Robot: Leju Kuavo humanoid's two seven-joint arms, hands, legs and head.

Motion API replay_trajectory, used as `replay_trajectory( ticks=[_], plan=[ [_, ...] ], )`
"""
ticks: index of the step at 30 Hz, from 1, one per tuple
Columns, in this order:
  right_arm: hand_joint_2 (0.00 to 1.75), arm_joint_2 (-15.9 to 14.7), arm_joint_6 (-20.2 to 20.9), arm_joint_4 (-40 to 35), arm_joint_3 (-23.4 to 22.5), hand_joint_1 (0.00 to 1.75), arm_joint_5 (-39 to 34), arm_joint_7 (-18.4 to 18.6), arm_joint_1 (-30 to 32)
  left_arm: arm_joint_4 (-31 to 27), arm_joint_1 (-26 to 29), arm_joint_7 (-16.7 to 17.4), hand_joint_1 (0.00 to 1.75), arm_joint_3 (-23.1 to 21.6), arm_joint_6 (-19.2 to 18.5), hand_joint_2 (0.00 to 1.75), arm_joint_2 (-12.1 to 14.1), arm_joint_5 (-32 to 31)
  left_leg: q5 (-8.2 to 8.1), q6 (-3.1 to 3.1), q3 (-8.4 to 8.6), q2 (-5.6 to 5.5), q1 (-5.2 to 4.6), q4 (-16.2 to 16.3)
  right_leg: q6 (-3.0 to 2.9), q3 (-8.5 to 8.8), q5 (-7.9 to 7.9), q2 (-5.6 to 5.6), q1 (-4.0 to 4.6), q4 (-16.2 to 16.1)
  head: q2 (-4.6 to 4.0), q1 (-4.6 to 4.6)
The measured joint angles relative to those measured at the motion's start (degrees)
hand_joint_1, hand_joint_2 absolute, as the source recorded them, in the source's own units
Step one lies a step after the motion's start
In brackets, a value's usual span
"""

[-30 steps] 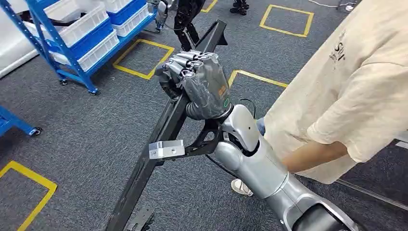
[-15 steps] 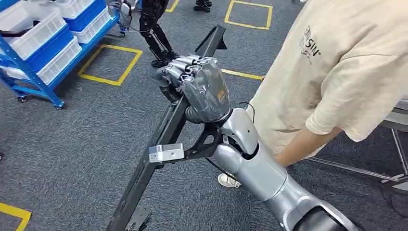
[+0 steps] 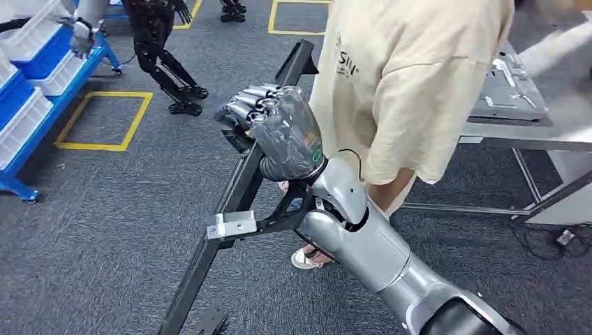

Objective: Take the parts from the cabinet and place them on the table.

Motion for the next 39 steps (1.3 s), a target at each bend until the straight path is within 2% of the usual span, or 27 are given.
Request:
replay_trajectory(
  ticks=[1,2,3,6,7,9,10,12,13,14,16,17,18,22,23,24,25,27,28,29,31,32,33,34,37,38,39],
  plan=[
    [1.75,0.0,0.0,0.0,0.0,1.75,0.0,0.0,0.0,0.0,0.0,0.0,0.00,0.0,0.0,1.75,0.0,-0.1,2.75,0.14,2.08,-0.87,0.06,-5.0,0.19,0.06,-0.16,0.74,-0.06,0.2,0.00,0.00],
    [1.75,0.0,0.0,0.0,0.0,1.75,0.0,0.0,0.0,0.0,0.0,0.0,0.00,0.0,0.0,1.75,0.0,-0.1,4.18,0.32,3.87,-3.41,0.27,-9.5,0.45,-0.04,-0.36,1.45,-0.19,0.6,0.00,0.00],
    [1.75,0.0,0.0,0.1,0.0,1.75,0.0,0.0,-0.1,0.0,0.0,0.0,0.00,0.0,0.0,1.75,0.0,-0.2,3.61,0.42,4.36,-4.30,0.25,-10.5,0.88,-0.33,-0.62,2.12,0.18,1.1,0.00,0.00],
    [1.75,0.0,0.0,0.2,0.0,1.75,0.0,0.0,0.0,0.0,-0.2,0.1,0.00,0.0,-0.1,1.75,-0.2,-0.3,4.03,1.34,4.37,-2.84,-0.25,-10.3,2.01,-0.70,-0.07,3.50,-0.29,0.5,0.00,0.00],
    [1.75,-0.1,0.0,0.2,0.0,1.75,0.0,0.0,0.0,0.0,-0.2,0.1,0.00,0.0,-0.1,1.75,-0.5,-0.3,4.47,1.88,4.46,-2.17,0.21,-10.9,2.31,-0.93,-0.10,3.58,-0.14,0.6,0.00,-0.02],
    [1.75,-0.2,-0.1,0.2,0.0,1.75,0.0,0.1,-0.2,0.0,-0.4,0.1,0.00,0.0,-0.1,1.75,-0.7,-0.3,4.73,2.45,4.51,-1.05,0.16,-11.2,2.84,-2.19,-2.71,-2.00,0.03,3.8,0.00,0.15],
    [1.75,-0.2,-0.1,0.2,0.0,1.75,0.0,0.1,-0.2,0.0,-0.3,0.1,0.00,0.0,-0.1,1.75,-0.7,-0.4,4.68,2.61,4.50,-0.36,0.06,-11.2,3.09,-4.13,-5.02,-3.07,-0.11,8.1,0.00,0.15],
    [1.75,-0.2,-0.1,0.2,0.0,1.75,0.0,0.2,0.1,0.0,-0.1,0.4,0.00,0.0,0.0,1.75,-0.5,-0.4,4.57,2.75,4.47,1.10,-0.02,-11.2,3.43,-8.13,-8.34,-3.82,-0.29,16.2,0.00,0.15],
    [1.75,-0.4,-0.1,0.2,0.0,1.75,0.0,0.2,0.3,0.0,0.0,0.6,0.00,0.0,0.2,1.75,-0.5,-0.3,4.51,2.81,4.47,1.85,-0.03,-11.2,3.51,-9.08,-8.47,-3.95,-0.38,18.0,0.00,0.13],
    [1.75,-0.5,-0.2,0.2,0.0,1.75,0.0,0.2,0.5,0.0,-0.1,0.7,0.00,0.0,0.2,1.75,-0.5,-0.3,4.44,2.76,4.53,2.57,-0.05,-11.2,3.52,-8.55,-7.18,-4.00,-0.44,16.9,0.00,0.15],
    [1.75,-0.6,-0.2,0.2,0.0,1.75,0.1,0.2,0.5,0.0,-0.4,0.7,0.00,0.0,0.2,1.75,-0.5,-0.2,4.30,2.59,4.73,3.84,-0.08,-11.2,3.16,-3.78,-2.79,-4.88,-0.39,8.2,0.00,0.13],
    [1.75,-0.6,-0.2,0.1,-0.1,1.75,0.1,0.2,0.5,0.0,-0.5,0.7,0.00,0.0,0.2,1.75,-0.5,-0.1,4.21,2.45,4.93,4.41,-0.13,-11.2,2.70,-0.58,-0.90,-6.64,-0.11,2.8,0.00,0.15],
    [1.75,-0.6,-0.2,-0.1,-0.1,1.75,0.1,0.2,0.4,0.0,-0.7,0.7,0.00,0.0,0.3,1.75,-0.5,-0.1,4.08,2.24,5.09,4.80,-0.29,-11.2,2.06,0.67,-1.38,-9.24,0.55,0.0,0.00,0.11],
    [1.75,-0.5,-0.2,-0.2,-0.1,1.75,0.2,0.0,0.5,0.0,-0.9,0.8,0.00,0.0,0.4,1.75,-0.6,0.1,3.94,0.91,5.98,6.85,-0.42,-11.7,1.00,0.60,-0.90,-6.67,0.91,-0.4,0.00,0.11],
    [1.75,-0.4,-0.2,-0.4,-0.1,1.75,0.2,0.0,0.6,0.0,-0.9,0.8,0.00,0.0,0.4,1.75,-0.6,0.1,3.54,0.50,5.70,5.84,-0.28,-11.5,0.45,1.43,-0.24,-6.17,-0.17,-1.3,0.00,0.09],
    [1.75,-0.4,-0.4,-0.5,-0.2,1.75,0.2,0.1,0.5,0.0,-1.0,0.7,0.00,0.0,0.4,1.75,-0.6,0.1,2.36,0.39,5.50,3.25,-0.16,-10.0,0.29,1.61,-0.07,-5.68,-0.06,-1.7,0.00,0.13],
    [1.75,-0.3,-0.5,-0.5,-0.2,1.75,0.2,0.2,0.5,0.0,-1.0,0.7,0.00,0.0,0.4,1.75,-0.6,0.1,0.18,0.37,4.21,1.67,-0.15,-6.8,-0.02,1.70,0.12,-5.29,-0.06,-1.7,0.00,-0.04],
    [1.75,-0.3,-0.5,-0.5,-0.2,1.75,0.5,0.2,0.7,0.0,-0.4,0.7,0.00,0.0,0.4,1.75,-0.5,0.1,-4.21,0.03,-0.10,0.38,-0.10,2.7,-0.19,1.56,0.14,-3.94,-0.05,-1.6,0.00,0.02],
    [1.75,-0.3,-0.5,-0.5,-0.2,1.75,0.6,0.2,0.9,0.0,-0.2,0.7,0.00,0.0,0.4,1.75,-0.5,0.1,-4.76,-0.11,-1.53,0.36,-0.06,5.4,-0.18,1.43,0.15,-3.15,-0.05,-1.5,0.00,0.05],
    [1.75,-0.3,-0.5,-0.5,-0.2,1.75,0.7,0.2,1.2,0.0,-0.1,0.7,0.00,0.0,0.3,1.75,-0.5,0.1,-4.00,-0.22,-1.71,0.35,0.05,5.6,-0.14,1.32,0.17,-2.21,-0.13,-1.4,0.00,0.02],
    [1.75,-0.3,-0.5,-0.5,-0.2,1.75,0.9,0.2,1.4,0.0,-0.3,0.6,0.00,0.0,0.3,1.75,-0.4,0.1,0.80,-0.46,1.78,0.01,0.42,-1.8,0.17,1.09,0.09,-0.22,-0.42,-0.7,0.00,0.04],
    [1.75,-0.3,-0.6,-0.5,-0.2,1.75,0.9,0.2,1.4,0.0,-0.4,0.6,0.00,0.0,0.3,1.75,-0.4,0.1,3.10,-0.60,4.22,-1.20,0.75,-6.7,0.50,0.87,-0.10,0.62,-0.58,-0.1,0.00,0.02],
    [1.75,-0.3,-0.6,-0.5,-0.2,1.75,0.9,0.2,1.4,0.0,-0.4,0.6,0.00,-0.1,0.3,1.75,-0.4,0.1,2.99,-0.71,5.66,-4.41,1.25,-9.9,0.85,0.44,-0.30,1.22,-0.73,0.5,0.00,0.04],
    [1.75,-0.3,-0.6,-0.5,-0.2,1.75,1.0,0.3,1.4,0.0,-0.5,0.6,0.00,-0.1,0.3,1.75,-0.4,0.1,2.69,-0.27,5.83,-4.90,0.85,-10.3,1.47,-0.19,-0.50,2.29,-0.42,1.3,0.00,0.04],
    [1.75,-0.3,-0.7,-0.7,-0.4,1.75,1.0,0.3,1.4,0.0,-0.5,0.6,0.00,-0.1,0.2,1.75,-0.4,0.1,3.00,0.85,5.67,-2.98,0.32,-10.1,2.77,-0.70,0.27,3.85,-0.76,0.6,0.00,0.04],
    [1.75,-0.4,-0.8,-0.7,-0.6,1.75,1.0,0.3,1.5,0.0,-0.7,0.6,0.00,-0.2,0.1,1.75,-0.7,0.1,3.54,1.62,5.86,-1.90,0.98,-10.8,2.95,-0.80,0.19,3.76,-0.91,0.8,0.00,0.02],
    [1.75,-0.5,-0.9,-0.8,-0.9,1.75,1.0,0.3,1.4,0.0,-0.9,0.6,0.00,-0.2,0.1,1.75,-0.6,0.1,3.70,1.89,5.93,-1.32,0.85,-11.0,3.12,-1.42,-0.88,0.69,-0.51,2.1,0.00,0.18]
  ],
)
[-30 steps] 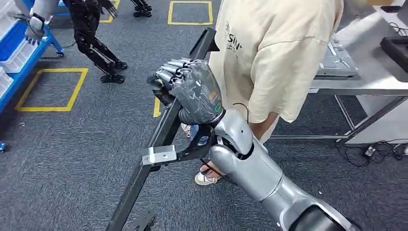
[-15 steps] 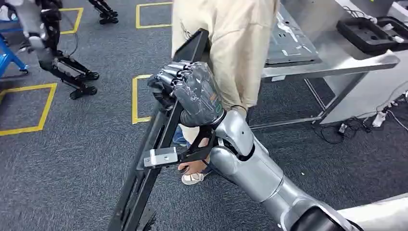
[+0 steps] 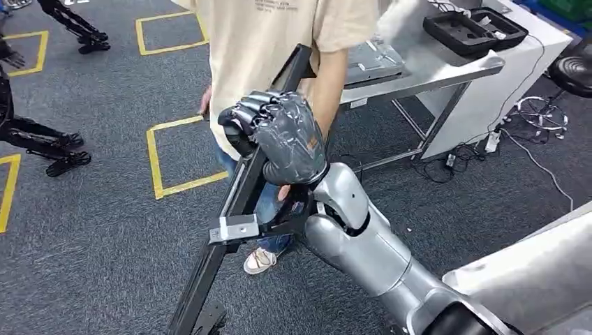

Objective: Take the parts from the cabinet and place them on the table.

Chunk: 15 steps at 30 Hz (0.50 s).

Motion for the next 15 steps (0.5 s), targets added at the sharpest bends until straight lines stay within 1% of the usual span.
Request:
replay_trajectory(
  ticks=[1,2,3,4,5,6,7,8,9,10,11,12,13,14,15],
  plan=[
    [1.75,0.0,0.0,0.0,-0.1,1.75,0.1,0.0,-0.1,0.0,-0.1,0.0,0.00,0.0,0.0,1.75,0.0,0.0,0.07,0.50,-0.01,0.60,-0.11,-0.1,0.16,-1.64,-2.08,-2.23,0.00,3.3,0.00,0.13],
    [1.75,0.0,-0.1,-0.1,-0.2,1.75,0.1,0.0,-0.1,0.0,0.0,0.0,0.00,0.0,0.0,1.75,0.0,0.0,0.06,0.52,-0.05,1.36,-0.28,-0.1,0.33,-3.70,-4.11,-3.39,-0.09,7.4,0.00,0.18],
    [1.75,0.0,-0.1,0.0,-0.2,1.75,0.1,0.0,0.0,0.0,0.2,0.0,0.00,0.0,0.0,1.75,0.0,0.0,-0.01,0.61,-0.08,2.16,-0.43,-0.1,0.47,-5.71,-5.71,-4.11,-0.17,11.5,0.00,0.13],
    [1.75,-0.1,-0.1,0.0,-0.2,1.75,0.1,0.0,0.1,0.0,0.3,0.0,0.00,0.0,0.0,1.75,0.1,0.0,-0.05,0.65,-0.15,3.12,-0.52,-0.1,0.57,-7.31,-6.47,-4.52,-0.23,14.6,0.00,0.15],
    [1.75,-0.2,-0.1,0.0,-0.3,1.75,0.2,0.0,0.2,0.0,0.3,0.0,0.00,0.0,0.0,1.75,0.1,0.0,-0.09,0.61,-0.17,3.93,-0.56,-0.1,0.59,-7.46,-5.85,-4.76,-0.25,14.8,0.00,0.15],
    [1.75,-0.3,-0.1,0.0,-0.3,1.75,0.2,0.0,0.2,0.0,0.2,0.0,0.00,0.0,-0.1,1.75,0.1,0.0,-0.13,0.55,-0.11,4.65,-0.58,-0.1,0.51,-6.19,-4.11,-4.98,-0.23,12.4,0.00,0.15],
    [1.75,-0.3,-0.1,0.0,-0.4,1.75,0.2,0.0,0.2,0.0,0.1,0.0,0.00,-0.1,-0.1,1.75,0.0,0.0,-0.26,0.42,0.04,5.42,-0.58,-0.1,0.27,-3.51,-1.66,-5.49,-0.17,7.6,0.00,0.17],
    [1.75,-0.3,-0.1,-0.1,-0.5,1.75,0.2,0.0,0.2,0.0,0.0,0.0,0.00,-0.2,-0.1,1.75,0.0,0.0,-0.36,0.28,0.26,6.06,-0.61,-0.1,-0.11,-0.33,0.42,-6.73,-0.01,2.3,0.00,0.15],
    [1.75,-0.3,-0.1,-0.3,-0.5,1.75,0.3,0.0,0.2,0.0,-0.1,0.0,0.00,-0.2,-0.1,1.75,0.0,0.0,-0.50,0.07,0.51,6.61,-0.79,-0.1,-0.72,1.63,0.30,-9.75,0.48,-1.7,0.00,0.17],
    [1.75,-0.3,-0.1,-0.4,-0.5,1.75,0.3,0.0,0.1,0.0,-0.1,0.0,0.00,-0.3,-0.1,1.75,-0.1,0.0,-0.75,-0.36,0.53,7.07,-1.15,-0.1,-1.07,1.71,0.33,-9.90,0.81,-1.8,0.00,0.11],
    [1.75,-0.3,-0.1,-0.4,-0.5,1.75,0.3,0.0,0.0,0.0,-0.1,0.0,0.00,-0.4,-0.1,1.75,0.0,0.0,-0.74,-0.68,0.66,7.53,-1.01,-0.2,-1.36,1.53,0.45,-8.96,0.98,-1.7,0.00,0.18],
    [1.75,-0.3,0.0,-0.4,-0.6,1.75,0.3,0.0,0.0,0.0,-0.1,0.0,0.00,-0.4,-0.1,1.75,0.0,0.0,-0.79,-1.03,0.97,8.12,-0.99,-0.3,-1.59,1.43,0.39,-8.30,1.08,-1.7,0.00,0.13],
    [1.75,-0.3,0.0,-0.4,-0.7,1.75,0.3,0.0,0.0,0.0,-0.1,0.0,0.00,-0.4,-0.1,1.75,-0.1,0.0,-0.76,-1.44,1.38,8.85,-1.06,-0.7,-1.91,1.36,0.49,-7.42,1.12,-1.9,0.00,0.15],
    [1.75,-0.3,0.0,-0.5,-0.8,1.75,0.3,0.0,0.1,0.0,-0.2,0.0,0.00,-0.5,-0.1,1.75,-0.2,0.0,-1.12,-1.93,1.32,8.60,-1.01,-0.7,-2.54,2.03,1.07,-6.64,0.39,-2.8,0.00,0.09],
    [1.75,-0.3,-0.1,-0.5,-0.8,1.75,0.3,0.0,-0.1,-0.1,-0.4,0.0,0.00,-0.5,-0.1,1.75,-0.1,0.0,-1.90,-2.11,1.19,5.90,-0.77,0.4,-2.62,2.16,1.24,-6.05,0.31,-3.1,0.00,0.15]
  ],
)
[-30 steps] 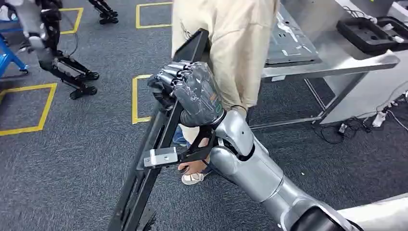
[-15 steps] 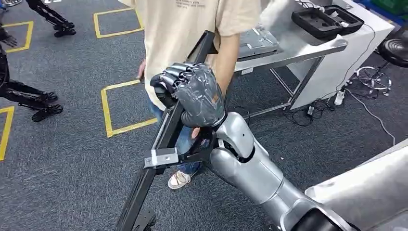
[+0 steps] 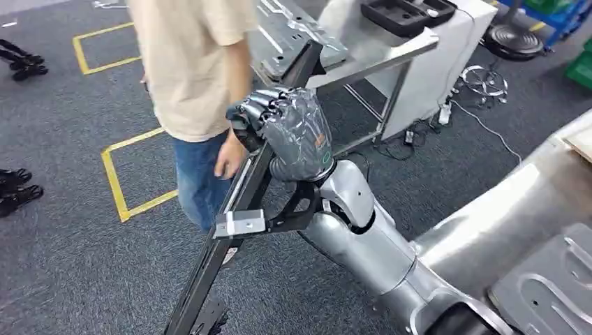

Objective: Take the parts from the cabinet and place them on the table.

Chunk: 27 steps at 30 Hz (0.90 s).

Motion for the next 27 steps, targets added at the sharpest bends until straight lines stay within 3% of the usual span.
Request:
replay_trajectory(
  ticks=[1,3,4,5,6,8,9,10,13,14,15,16,17,18,19,20,21,22,23,24,25,27],
  plan=[
    [1.75,0.1,0.0,0.0,0.0,1.75,0.2,0.0,-0.2,0.0,-0.1,0.0,0.00,0.0,0.0,1.75,0.0,0.0,-1.84,-0.04,-1.44,-2.03,0.02,2.9,-0.13,-0.01,0.05,0.56,-0.10,0.0,0.00,-0.13],
    [1.75,0.2,0.0,0.0,0.0,1.75,0.4,0.0,-0.2,0.0,0.1,0.0,0.00,-0.2,0.0,1.75,0.0,0.0,-5.46,-0.11,-5.70,-3.51,-0.03,11.2,-0.58,-0.05,0.07,1.98,0.06,0.0,0.00,-0.13],
    [1.75,0.2,0.1,0.1,0.0,1.75,0.6,0.0,-0.1,0.0,0.3,0.0,0.00,-0.2,0.0,1.75,0.1,0.0,-5.82,-0.14,-7.49,-3.75,-0.04,14.2,-0.62,-0.05,0.07,2.88,0.20,0.1,0.00,-0.07],
    [1.75,0.2,0.1,0.1,0.0,1.75,0.7,0.0,-0.1,0.0,0.5,0.0,0.00,-0.2,0.0,1.75,0.1,0.0,-4.69,-0.08,-7.92,-3.96,-0.06,14.2,-0.64,-0.05,0.06,3.85,0.26,0.2,0.00,-0.11],
    [1.75,0.2,0.1,0.2,0.0,1.75,0.7,0.1,-0.1,0.0,0.4,0.0,0.00,-0.3,0.0,1.75,0.2,0.0,-2.52,0.07,-7.28,-4.14,-0.07,12.0,-0.64,-0.05,0.03,4.84,0.27,0.4,0.00,-0.09],
    [1.75,0.2,0.2,0.2,0.0,1.75,0.8,0.2,-0.2,0.0,0.1,0.0,0.00,-0.4,-0.1,1.75,0.2,0.0,2.62,0.62,-4.06,-5.30,-0.09,3.8,-0.46,-0.07,-0.17,6.51,0.27,0.9,0.00,-0.09],
    [1.75,0.2,0.2,0.2,0.0,1.75,0.9,0.4,-0.2,0.0,-0.1,0.0,0.00,-0.4,-0.1,1.75,0.2,0.0,2.99,1.10,-2.85,-8.29,-0.01,0.9,-0.30,-0.25,-0.31,6.97,0.04,1.1,0.00,-0.04],
    [1.75,0.2,0.2,0.2,0.0,1.75,0.9,0.4,-0.3,0.0,-0.3,0.0,0.00,-0.5,-0.1,1.75,0.2,0.0,2.50,1.12,-2.27,-8.70,-0.01,-0.6,0.02,-0.65,-0.45,7.85,0.34,1.5,0.00,-0.07],
    [1.75,0.2,0.3,0.2,-0.1,1.75,0.9,0.5,-0.3,0.0,-0.5,0.1,0.00,-0.7,-0.2,1.75,0.2,0.0,2.67,1.72,-2.06,-7.15,-0.60,-0.5,1.35,-1.01,0.10,9.58,-0.39,0.9,0.00,-0.13],
    [1.75,0.2,0.3,0.2,-0.2,1.75,0.9,0.5,-0.3,0.0,-0.6,0.1,0.00,-0.8,-0.2,1.75,-0.1,0.0,3.19,2.20,-1.67,-6.20,0.38,-1.5,1.64,-1.10,0.01,9.71,-0.03,1.1,0.00,-0.18],
    [1.75,0.2,0.3,0.1,-0.5,1.75,0.9,0.5,-0.3,-0.1,-0.7,0.1,0.00,-0.8,-0.2,1.75,-0.1,0.0,3.39,2.39,-1.39,-5.61,0.15,-1.9,1.79,-1.54,-0.73,6.17,0.17,2.1,0.00,0.00],
    [1.75,0.1,0.3,0.2,-0.5,1.75,0.9,0.5,-0.5,-0.1,-0.8,0.1,0.00,-0.8,-0.2,1.75,-0.2,0.0,3.43,2.84,-1.29,-5.06,0.10,-2.1,1.91,-2.89,-2.56,3.60,0.15,4.8,0.00,0.17],
    [1.75,0.1,0.3,0.2,-0.7,1.75,0.9,0.5,-0.5,-0.1,-0.7,0.1,0.00,-0.8,-0.2,1.75,-0.2,0.0,3.41,2.84,-1.24,-4.42,0.04,-2.1,2.22,-5.05,-4.67,2.33,-0.04,9.1,0.00,0.24],
    [1.75,0.1,0.3,0.2,-0.7,1.75,0.9,0.6,-0.4,-0.1,-0.5,0.2,0.00,-0.8,-0.2,1.75,-0.1,0.1,3.27,2.91,-1.21,-3.61,0.04,-2.1,2.50,-7.54,-6.58,1.77,-0.25,13.9,0.00,0.20],
    [1.75,0.0,0.3,0.2,-0.7,1.75,0.9,0.6,-0.2,-0.1,-0.3,0.2,0.00,-0.9,-0.2,1.75,0.0,0.1,3.17,2.88,-1.23,-2.77,0.05,-2.1,2.77,-9.43,-7.40,1.57,-0.49,17.1,0.00,0.22],
    [1.75,0.0,0.3,0.2,-0.8,1.75,0.9,0.6,-0.1,-0.1,-0.2,0.2,0.00,-0.9,-0.2,1.75,-0.1,0.1,3.08,2.79,-1.21,-1.99,0.07,-2.0,2.99,-9.99,-6.89,1.36,-0.73,17.8,0.00,0.22],
    [1.75,-0.1,0.3,0.2,-0.8,1.75,0.9,0.6,-0.1,-0.1,-0.2,0.2,0.00,-0.9,-0.2,1.75,-0.1,0.1,2.97,2.65,-1.11,-1.30,0.11,-2.0,3.15,-9.14,-5.12,1.13,-0.97,15.8,0.00,0.22],
    [1.75,-0.1,0.3,0.2,-0.8,1.75,0.9,0.6,-0.1,-0.1,-0.3,0.2,0.00,-0.9,-0.2,1.75,-0.1,0.1,2.79,2.43,-0.91,-0.55,0.21,-2.0,3.24,-6.90,-2.69,0.54,-1.08,11.6,0.00,0.20],
    [1.75,0.0,0.3,0.2,-0.8,1.75,0.9,0.6,-0.1,-0.1,-0.3,0.2,0.00,-0.9,-0.2,1.75,-0.1,0.1,2.55,2.14,-0.62,0.17,0.25,-2.0,3.25,-3.76,-0.20,-0.80,-1.08,5.9,0.00,0.22],
    [1.75,0.0,0.3,0.1,-0.9,1.75,0.9,0.6,-0.2,-0.1,-0.4,0.2,0.00,-0.9,-0.1,1.75,-0.1,0.1,2.28,1.79,-0.32,0.65,0.10,-1.8,3.09,-1.27,0.93,-3.56,-0.96,1.6,0.00,0.24],
    [1.75,0.0,0.2,0.1,-0.9,1.75,0.9,0.6,-0.2,-0.1,-0.4,0.1,0.00,-0.9,-0.1,1.75,-0.1,0.1,1.82,1.25,-0.36,1.02,-0.35,-1.5,2.67,-0.99,0.22,-3.82,-0.28,0.8,0.00,0.20],
    [1.75,0.0,0.2,0.0,-1.0,1.75,0.9,0.6,-0.1,-0.2,-0.4,0.1,0.00,-1.0,0.0,1.75,-0.1,0.1,1.68,0.57,0.13,2.30,-0.47,-1.8,1.81,-1.41,0.25,-2.11,-0.19,0.9,0.00,0.15]
  ],
)
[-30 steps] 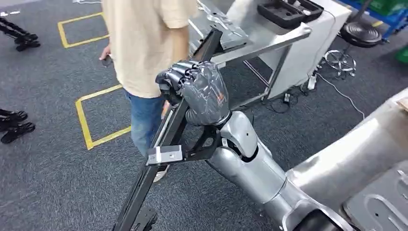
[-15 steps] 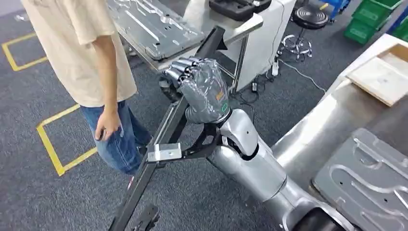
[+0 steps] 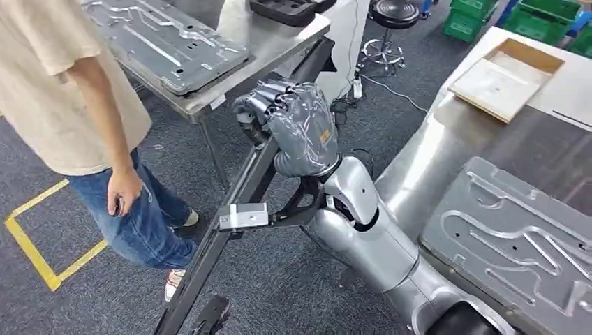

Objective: Take the parts from the cabinet and place them on the table.

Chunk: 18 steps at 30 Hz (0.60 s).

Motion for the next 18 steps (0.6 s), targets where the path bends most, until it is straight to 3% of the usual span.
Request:
replay_trajectory(
  ticks=[2,3,4,5,7,8,9,11,12,13,14,16,17,18],
  plan=[
    [1.75,-0.1,0.0,0.0,-0.1,1.75,0.0,0.0,0.0,0.0,-0.2,0.0,0.00,-0.2,0.0,1.75,-0.1,0.0,-0.40,-0.81,0.53,1.42,0.10,-0.3,-0.96,0.30,0.19,1.63,-0.26,-0.4,0.00,-0.04],
    [1.75,-0.1,-0.1,-0.2,-0.1,1.75,0.0,0.0,0.1,0.0,-0.3,0.0,0.00,-0.2,0.0,1.75,-0.1,0.0,-1.40,-1.05,0.35,-1.31,0.50,0.9,-1.30,0.44,0.33,2.32,-0.54,-0.6,0.00,0.02],
    [1.75,0.0,-0.1,-0.2,-0.2,1.75,0.0,0.0,0.0,-0.1,-0.4,-0.1,0.00,-0.2,0.0,1.75,-0.1,0.0,-3.61,-0.94,-1.18,-4.11,0.53,4.3,-1.77,0.49,0.35,2.88,-0.65,-0.6,0.00,-0.07],
    [1.75,0.0,-0.1,-0.2,-0.2,1.75,0.0,0.0,0.1,-0.1,-0.3,0.0,0.00,-0.2,0.0,1.75,-0.1,0.0,-6.02,-0.94,-3.52,-5.59,0.54,9.2,-2.11,0.49,0.25,3.50,-0.62,-0.6,0.00,-0.04],
    [1.75,0.0,-0.1,-0.2,-0.2,1.75,0.0,0.0,0.3,-0.1,0.1,0.0,0.00,-0.2,0.0,1.75,-0.1,0.0,-8.70,-0.99,-7.96,-6.55,0.47,17.3,-2.29,0.51,0.19,5.13,-0.32,-0.6,0.00,-0.06],
    [1.75,0.0,-0.1,-0.2,-0.2,1.75,0.0,0.0,0.5,-0.1,0.2,0.0,0.00,-0.2,0.0,1.75,0.0,0.0,-8.16,-0.94,-9.01,-6.57,0.46,18.5,-2.33,0.52,0.17,6.11,-0.16,-0.5,0.00,-0.11],
    [1.75,0.0,-0.1,-0.2,-0.2,1.75,0.0,0.0,0.5,-0.1,0.3,0.0,0.00,-0.2,0.0,1.75,0.0,0.0,-6.20,-0.69,-8.66,-6.66,0.41,16.7,-2.34,0.52,0.14,7.10,-0.07,-0.4,0.00,-0.07],
    [1.75,0.0,-0.1,-0.2,-0.2,1.75,0.0,0.0,0.5,-0.1,0.1,-0.1,0.00,-0.2,0.2,1.75,0.0,0.2,-0.31,0.13,-5.19,-7.88,0.29,7.6,-2.21,0.59,-0.05,8.87,0.09,0.1,0.00,-0.09],
    [1.75,0.0,-0.1,-0.2,-0.2,1.75,0.0,0.0,0.5,-0.2,0.1,-0.2,0.00,-0.2,0.4,1.75,0.1,0.4,1.88,0.75,-3.42,-10.59,0.30,3.0,-2.14,0.49,-0.18,9.49,-0.08,0.2,0.00,-0.06],
    [1.75,0.0,-0.1,-0.2,-0.3,1.75,0.0,0.0,0.5,-0.2,0.1,-0.3,0.00,-0.2,0.7,1.75,0.3,0.5,1.17,1.23,-2.80,-12.01,0.47,1.4,-1.85,0.26,-0.32,10.17,0.34,0.5,0.00,-0.09],
    [1.75,0.0,-0.1,-0.2,-0.3,1.75,0.0,0.0,0.6,-0.2,0.1,-0.5,0.00,-0.2,0.8,1.75,0.3,0.5,1.08,0.90,-2.49,-11.39,0.29,1.2,-1.45,-0.07,-0.16,11.05,-0.07,0.5,0.00,-0.09],
    [1.75,-0.1,-0.2,-0.2,-0.5,1.75,0.0,0.0,0.7,-0.2,0.2,-0.9,0.00,-0.3,1.4,1.75,0.3,0.6,1.05,1.08,-2.36,-10.39,-0.15,1.1,-0.68,-0.20,0.09,12.15,-0.51,0.1,0.00,-0.11],
    [1.75,-0.2,-0.2,-0.3,-0.6,1.75,0.0,0.0,0.7,-0.2,0.1,-1.2,0.00,-0.4,1.9,1.75,0.2,0.6,1.43,1.42,-1.90,-9.64,0.38,0.2,-0.10,-0.31,0.11,12.78,-0.05,0.0,0.00,-0.09],
    [1.75,-0.4,-0.3,-0.6,-0.7,1.75,0.1,0.0,1.0,-0.3,-0.1,-1.4,0.00,-0.5,2.5,1.75,0.1,0.6,1.73,1.59,-1.48,-8.69,0.51,-0.4,-0.12,-0.33,-0.36,9.71,-0.03,1.0,0.00,-0.06]
  ],
)
